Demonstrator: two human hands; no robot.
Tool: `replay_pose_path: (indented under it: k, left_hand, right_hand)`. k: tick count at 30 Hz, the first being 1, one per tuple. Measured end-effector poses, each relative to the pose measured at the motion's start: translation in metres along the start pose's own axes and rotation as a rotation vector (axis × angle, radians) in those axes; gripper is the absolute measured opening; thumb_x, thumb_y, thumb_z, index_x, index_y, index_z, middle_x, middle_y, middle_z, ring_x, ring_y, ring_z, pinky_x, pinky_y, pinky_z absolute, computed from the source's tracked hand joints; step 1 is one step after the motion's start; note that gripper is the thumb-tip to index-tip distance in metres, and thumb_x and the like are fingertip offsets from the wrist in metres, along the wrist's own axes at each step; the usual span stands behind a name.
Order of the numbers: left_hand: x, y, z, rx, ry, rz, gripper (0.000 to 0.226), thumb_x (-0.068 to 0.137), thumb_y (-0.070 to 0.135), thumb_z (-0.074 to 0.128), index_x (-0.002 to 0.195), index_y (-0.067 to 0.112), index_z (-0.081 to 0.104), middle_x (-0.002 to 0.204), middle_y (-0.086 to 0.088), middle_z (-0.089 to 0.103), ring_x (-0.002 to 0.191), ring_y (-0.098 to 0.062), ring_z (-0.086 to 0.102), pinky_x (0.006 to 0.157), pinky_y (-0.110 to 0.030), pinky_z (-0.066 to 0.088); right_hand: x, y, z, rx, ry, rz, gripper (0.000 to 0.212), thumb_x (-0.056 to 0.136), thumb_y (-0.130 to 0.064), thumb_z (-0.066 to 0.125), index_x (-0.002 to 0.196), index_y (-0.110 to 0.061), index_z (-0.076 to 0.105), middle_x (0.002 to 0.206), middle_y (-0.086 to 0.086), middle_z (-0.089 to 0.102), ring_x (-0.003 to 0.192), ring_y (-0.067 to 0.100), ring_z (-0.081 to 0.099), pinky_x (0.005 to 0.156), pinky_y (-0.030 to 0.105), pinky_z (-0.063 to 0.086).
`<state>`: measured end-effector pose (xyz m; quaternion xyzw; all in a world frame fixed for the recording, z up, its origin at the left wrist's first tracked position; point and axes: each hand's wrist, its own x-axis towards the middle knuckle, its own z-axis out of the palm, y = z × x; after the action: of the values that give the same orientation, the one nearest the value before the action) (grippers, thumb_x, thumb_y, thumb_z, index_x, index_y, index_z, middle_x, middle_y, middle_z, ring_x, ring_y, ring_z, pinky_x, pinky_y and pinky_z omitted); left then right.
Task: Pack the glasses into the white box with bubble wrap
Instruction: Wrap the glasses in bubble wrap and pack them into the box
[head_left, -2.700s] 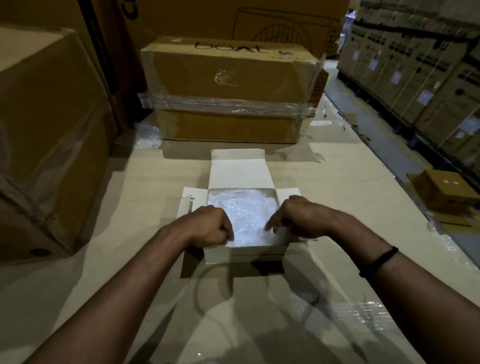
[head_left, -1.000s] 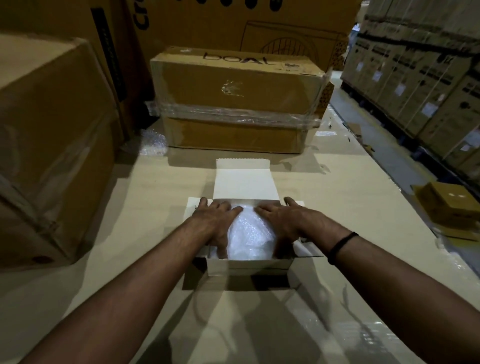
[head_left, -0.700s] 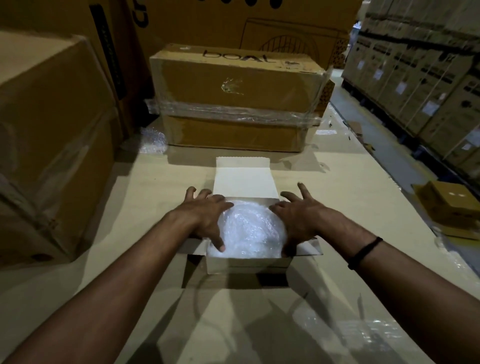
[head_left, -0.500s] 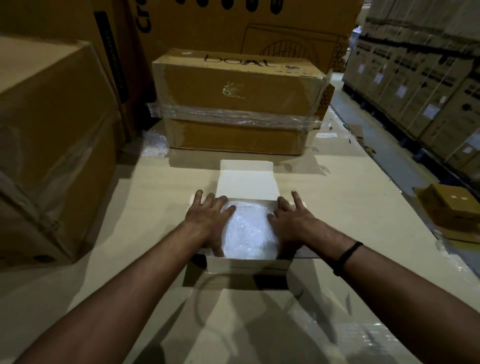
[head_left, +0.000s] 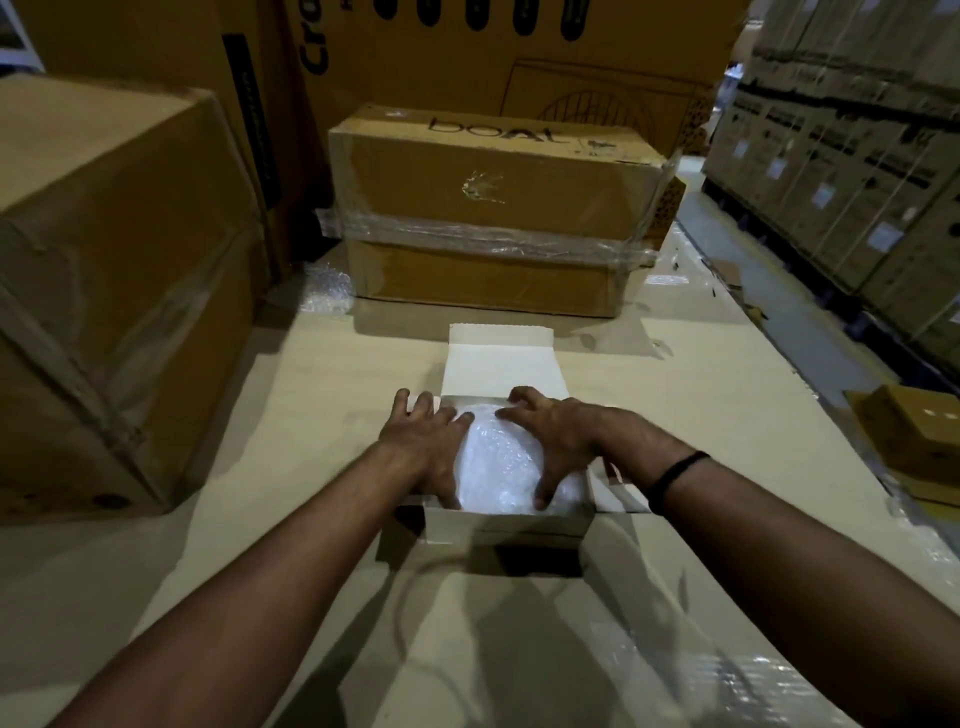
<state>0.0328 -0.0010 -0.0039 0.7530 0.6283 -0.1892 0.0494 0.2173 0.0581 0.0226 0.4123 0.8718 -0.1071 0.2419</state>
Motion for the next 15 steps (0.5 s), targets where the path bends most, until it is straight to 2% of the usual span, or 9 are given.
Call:
replay_pose_path:
  k: [1, 2, 6, 10, 15]
  left_hand:
    - [0.002, 0.002, 0.002, 0.013, 0.025, -0.015, 0.121, 0.063, 0.064, 0.075, 0.154, 0.022, 0.007, 0.161, -0.007, 0.017, 0.146, -0.034, 0.009, 0.116, -0.058, 0.0]
    - [0.003, 0.004, 0.004, 0.016, 0.045, -0.025, 0.12, 0.063, 0.065, 0.075, 0.154, 0.021, 0.009, 0.16, -0.008, 0.018, 0.145, -0.034, 0.011, 0.116, -0.058, 0.001]
    - [0.004, 0.003, 0.004, 0.022, 0.089, -0.005, 0.12, 0.062, 0.065, 0.076, 0.153, 0.019, 0.013, 0.161, -0.007, 0.012, 0.146, -0.033, 0.008, 0.117, -0.057, 0.001]
    - [0.007, 0.0, 0.0, 0.035, 0.07, 0.036, 0.125, 0.06, 0.066, 0.077, 0.154, 0.018, 0.011, 0.162, -0.001, 0.008, 0.147, -0.028, 0.005, 0.117, -0.055, -0.002]
    - [0.014, 0.004, -0.002, 0.08, 0.049, 0.042, 0.122, 0.057, 0.066, 0.078, 0.151, 0.016, 0.018, 0.159, -0.006, 0.019, 0.145, -0.031, 0.01, 0.116, -0.055, 0.001]
  right_hand:
    - [0.0, 0.001, 0.0, -0.01, 0.014, -0.002, 0.129, 0.057, -0.055, 0.086, 0.154, -0.033, 0.005, 0.16, -0.009, -0.006, 0.14, 0.032, 0.028, 0.096, 0.039, 0.043]
    - [-0.002, 0.002, 0.0, -0.034, 0.041, -0.012, 0.127, 0.058, -0.055, 0.086, 0.154, -0.031, 0.006, 0.161, -0.006, -0.005, 0.141, 0.03, 0.028, 0.098, 0.039, 0.042]
    - [0.002, 0.006, 0.008, -0.095, 0.127, -0.065, 0.132, 0.054, -0.063, 0.083, 0.155, -0.026, 0.007, 0.162, -0.002, 0.006, 0.143, 0.025, 0.028, 0.116, 0.039, 0.026]
    - [0.012, 0.009, 0.012, -0.063, 0.059, -0.037, 0.135, 0.055, -0.059, 0.084, 0.155, -0.023, 0.001, 0.163, -0.002, 0.006, 0.147, 0.022, 0.016, 0.12, 0.038, 0.017]
    - [0.024, 0.008, 0.015, 0.034, -0.012, -0.021, 0.132, 0.058, -0.057, 0.084, 0.155, -0.023, 0.001, 0.163, 0.0, 0.009, 0.148, 0.023, 0.014, 0.12, 0.042, 0.014]
